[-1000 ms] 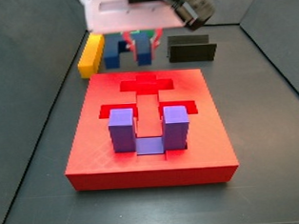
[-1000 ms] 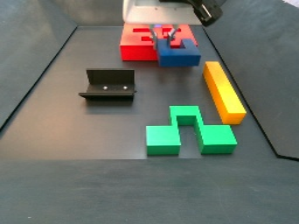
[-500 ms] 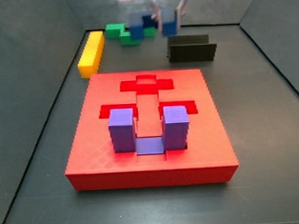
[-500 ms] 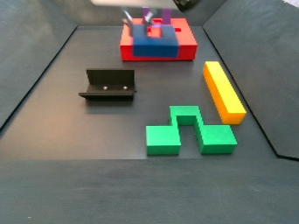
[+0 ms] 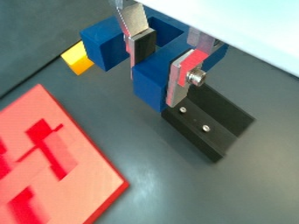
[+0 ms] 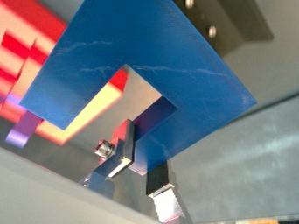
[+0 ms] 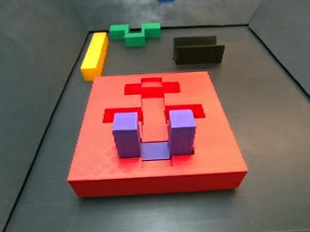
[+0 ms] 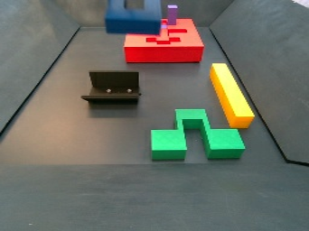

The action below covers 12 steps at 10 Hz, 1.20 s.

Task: Pick up the blue object. Move up. Place the blue object on the fixture. Regrasp the blue object. Move to above the board. Insert the blue object.
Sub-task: Place the blue object on the fixture.

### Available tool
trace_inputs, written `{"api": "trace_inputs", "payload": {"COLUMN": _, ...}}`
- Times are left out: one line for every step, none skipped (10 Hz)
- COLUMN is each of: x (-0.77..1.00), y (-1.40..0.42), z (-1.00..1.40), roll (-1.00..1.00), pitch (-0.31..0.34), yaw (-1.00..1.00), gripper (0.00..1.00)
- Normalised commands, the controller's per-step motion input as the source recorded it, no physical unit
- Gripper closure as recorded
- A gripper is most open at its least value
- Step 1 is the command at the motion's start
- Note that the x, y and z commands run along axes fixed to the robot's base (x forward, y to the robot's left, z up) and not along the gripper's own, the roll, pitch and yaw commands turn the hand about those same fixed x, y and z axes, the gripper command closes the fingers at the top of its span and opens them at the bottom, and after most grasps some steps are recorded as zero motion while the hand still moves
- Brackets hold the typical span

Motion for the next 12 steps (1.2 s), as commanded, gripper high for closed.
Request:
{"api": "trace_inputs", "payload": {"x": 0.9, "y": 0.14, "z": 0.27, "roll": -0.54, "pitch": 0.16, "yaw": -0.13, "gripper": 1.0}}
{"api": "trace_inputs", "payload": {"x": 0.89, "y": 0.17, "z": 0.18, "roll": -0.5, "pitch": 0.226, "yaw": -0.09, "gripper": 1.0}}
{"api": "trace_inputs", "payload": {"x": 0.84, "y": 0.16, "z": 0.05, "roll": -0.46, "pitch": 0.346, "yaw": -0.08, "gripper": 1.0}}
{"api": "trace_inputs", "payload": {"x": 0.8, "y": 0.12, "z": 0.0, "roll": -0.35, "pitch": 0.566, "yaw": 0.0, "gripper": 1.0}}
{"api": "trace_inputs", "payload": {"x": 0.67, "y": 0.07, "z": 0.0, "roll": -0.37, "pitch": 0.406, "yaw": 0.13, "gripper": 1.0}}
{"api": "trace_inputs", "payload": {"x": 0.68, "y": 0.06, "z": 0.0, "roll": -0.21, "pitch": 0.529, "yaw": 0.14, "gripper": 1.0}}
{"api": "trace_inputs", "payload": {"x": 0.79, "y": 0.22, "z": 0.0, "roll": -0.31, "pitch": 0.589, "yaw": 0.0, "gripper": 1.0}}
{"api": "trace_inputs", "payload": {"x": 0.76, "y": 0.32, "z": 0.03, "roll": -0.55, "pitch": 0.323, "yaw": -0.02, "gripper": 1.0}}
{"api": "trace_inputs", "payload": {"x": 0.63, "y": 0.25, "z": 0.0, "roll": -0.95, "pitch": -0.046, "yaw": -0.21, "gripper": 1.0}}
{"api": "trace_inputs", "payload": {"x": 0.61, "y": 0.21, "z": 0.0, "roll": -1.0, "pitch": -0.323, "yaw": -0.3, "gripper": 1.0}}
{"api": "trace_inputs", "payload": {"x": 0.53, "y": 0.31, "z": 0.0, "roll": -1.0, "pitch": -0.374, "yaw": -0.22, "gripper": 1.0}}
{"api": "trace_inputs", "payload": {"x": 0.54, "y": 0.36, "z": -0.11, "roll": -0.93, "pitch": -0.34, "yaw": -0.21, "gripper": 1.0}}
